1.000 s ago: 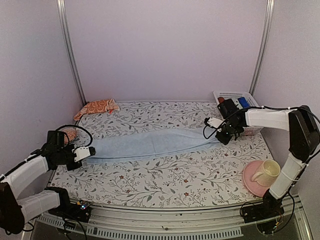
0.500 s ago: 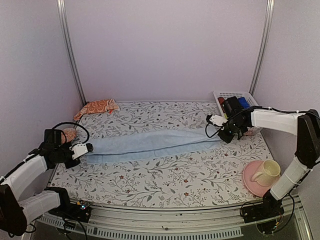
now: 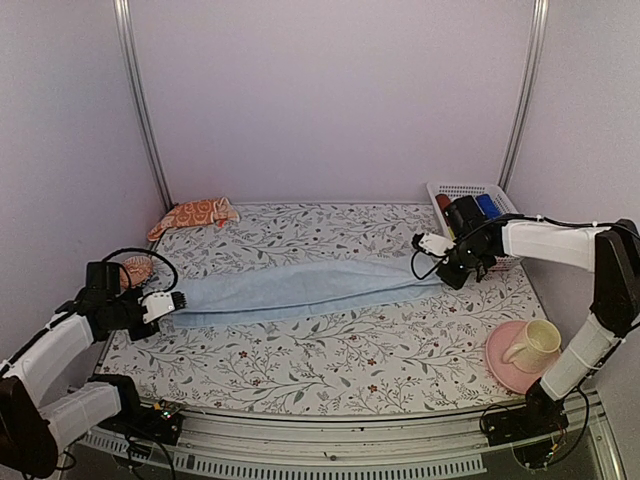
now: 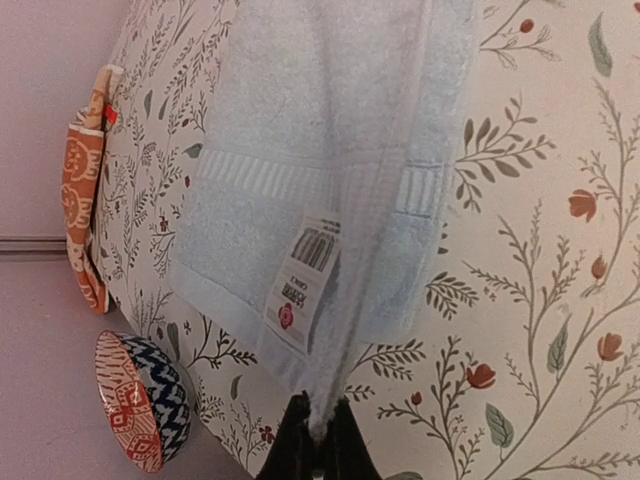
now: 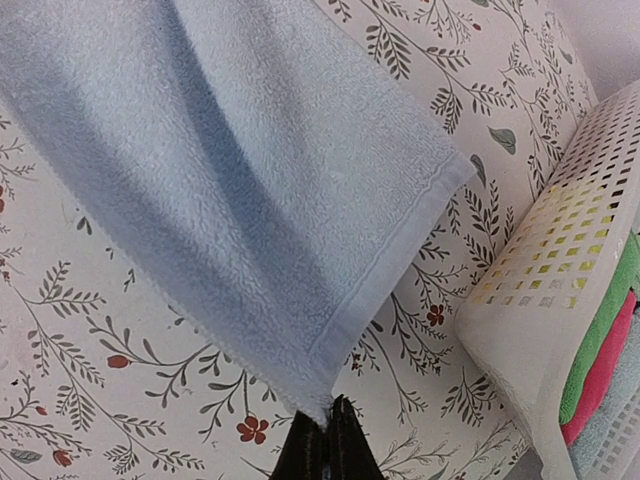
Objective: Roll the towels
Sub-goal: Fold the towel at the center of the board.
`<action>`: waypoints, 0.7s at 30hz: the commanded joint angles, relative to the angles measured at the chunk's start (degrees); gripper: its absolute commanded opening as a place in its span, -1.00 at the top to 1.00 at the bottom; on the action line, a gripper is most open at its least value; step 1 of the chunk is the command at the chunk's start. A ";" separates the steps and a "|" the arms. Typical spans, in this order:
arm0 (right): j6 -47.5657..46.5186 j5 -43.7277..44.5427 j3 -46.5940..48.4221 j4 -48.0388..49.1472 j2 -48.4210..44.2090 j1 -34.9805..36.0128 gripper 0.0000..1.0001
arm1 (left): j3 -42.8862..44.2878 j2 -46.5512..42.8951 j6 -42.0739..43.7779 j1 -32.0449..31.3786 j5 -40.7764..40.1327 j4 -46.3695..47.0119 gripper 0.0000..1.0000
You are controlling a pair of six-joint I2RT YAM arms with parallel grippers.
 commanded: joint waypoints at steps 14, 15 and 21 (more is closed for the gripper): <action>-0.03 1.34 0.24 -0.69 2.52 0.40 0.41 | -0.63 0.37 5.54 0.77 -0.31 -5.76 0.63; -0.01 1.38 0.27 -0.77 2.60 0.39 0.35 | -0.61 0.37 5.88 0.77 -0.43 -6.03 0.59; 0.62 1.64 1.82 -1.86 2.34 0.39 0.08 | 0.65 0.84 6.01 1.22 -2.10 -5.77 0.14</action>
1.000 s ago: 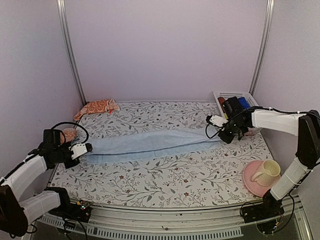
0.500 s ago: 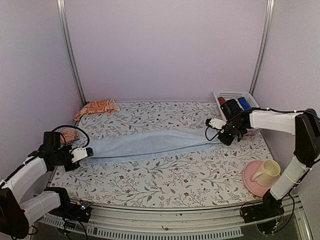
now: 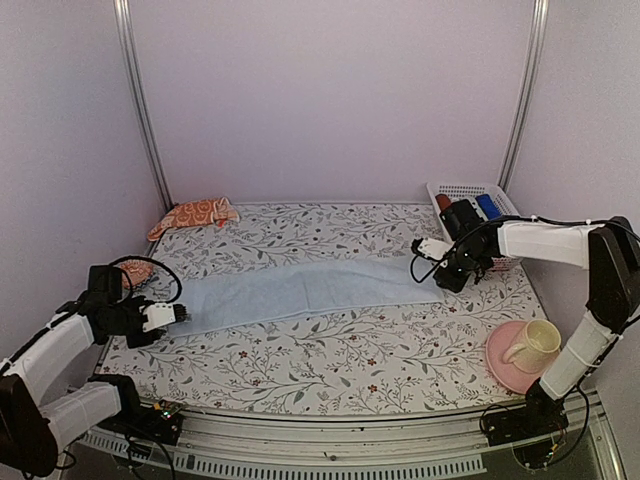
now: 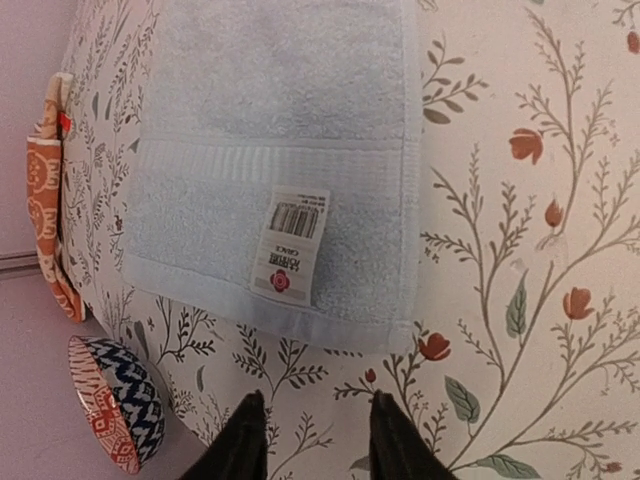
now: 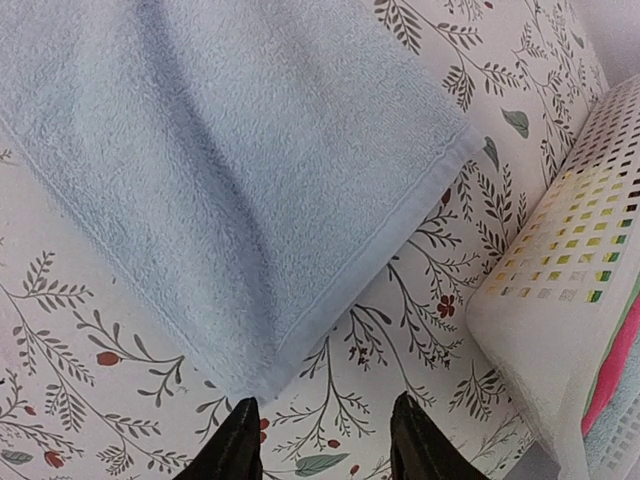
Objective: Roll the towels
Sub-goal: Fold the towel at the center of the board, then smooth out the towel at the center of the board.
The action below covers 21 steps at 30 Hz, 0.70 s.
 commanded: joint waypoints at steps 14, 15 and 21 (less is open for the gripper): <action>10.99 9.22 14.56 1.67 1.40 1.96 -0.29 | 11.14 12.72 -27.96 -0.41 -0.78 18.00 -0.93; 11.45 10.86 15.94 2.15 3.71 2.44 -0.29 | 11.09 13.62 -28.71 -1.49 -2.30 19.18 -0.91; 12.44 17.02 21.76 2.88 14.74 3.26 -0.30 | 10.32 19.84 -31.67 -8.97 -13.07 25.95 -0.90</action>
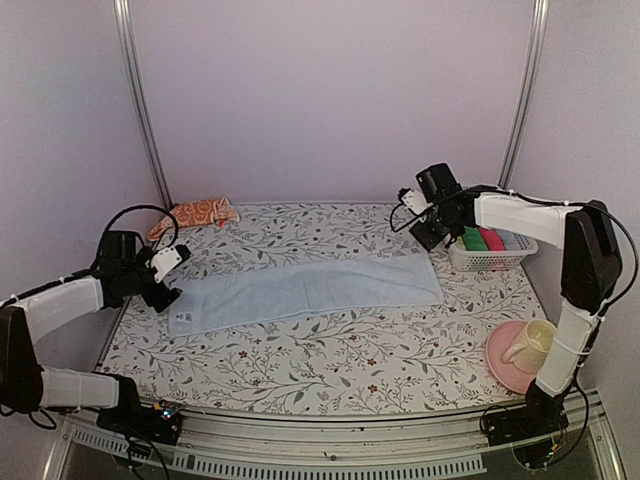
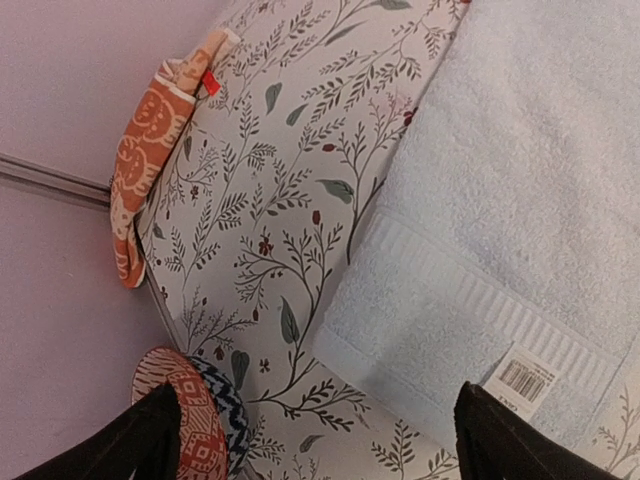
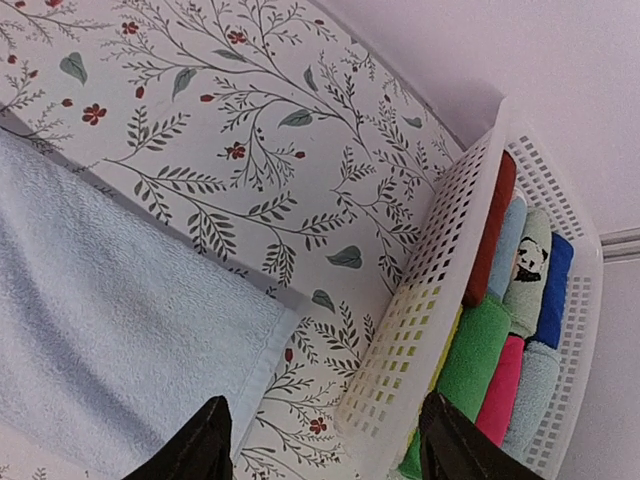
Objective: Roll the towels
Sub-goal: Smooth out the towel at the center of the board.
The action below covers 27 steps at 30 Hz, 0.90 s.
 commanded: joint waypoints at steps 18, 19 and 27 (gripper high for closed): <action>0.48 12.96 9.98 3.21 24.26 0.19 -0.31 | -6.84 15.39 1.25 -8.68 -23.68 20.10 -0.93; 0.13 13.44 10.32 3.33 24.99 0.06 -0.31 | -7.26 16.00 1.84 -8.64 -24.23 20.82 -0.93; -2.29 17.61 11.69 4.84 29.20 -2.00 -0.32 | -8.90 21.03 6.46 -8.41 -28.77 26.74 -0.94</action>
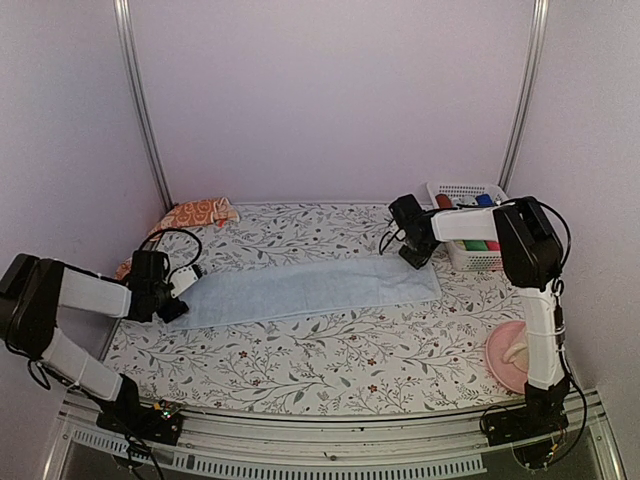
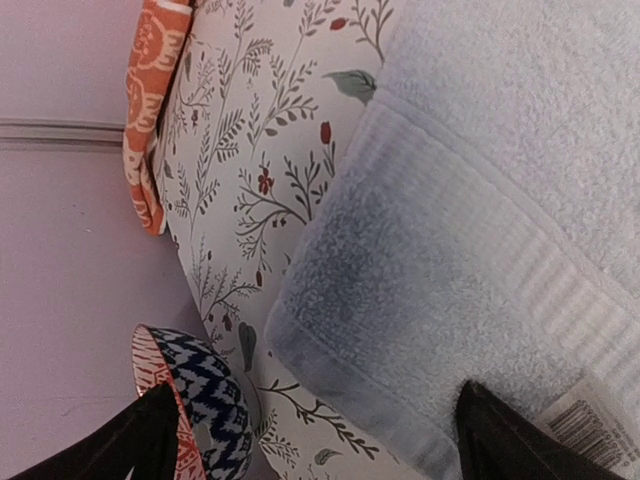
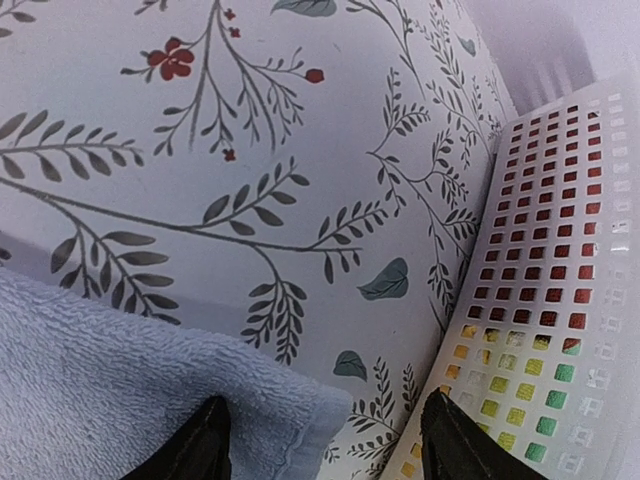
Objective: Roll the towels
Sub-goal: Smooth out the towel at the center of the board.
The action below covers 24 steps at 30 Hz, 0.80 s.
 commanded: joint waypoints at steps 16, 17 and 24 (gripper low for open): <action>-0.10 -7.46 2.33 -2.13 -10.74 3.72 -0.36 | 11.72 -6.98 -5.75 -0.02 11.53 -17.17 -0.95; 1.23 -8.15 3.51 -3.35 -11.59 4.50 -0.37 | 13.37 -7.84 -6.61 -0.14 12.71 -18.76 -0.95; 7.69 -15.17 2.60 -0.20 -15.77 14.47 -0.33 | 21.93 -5.83 -11.73 -5.10 13.32 -22.08 -0.95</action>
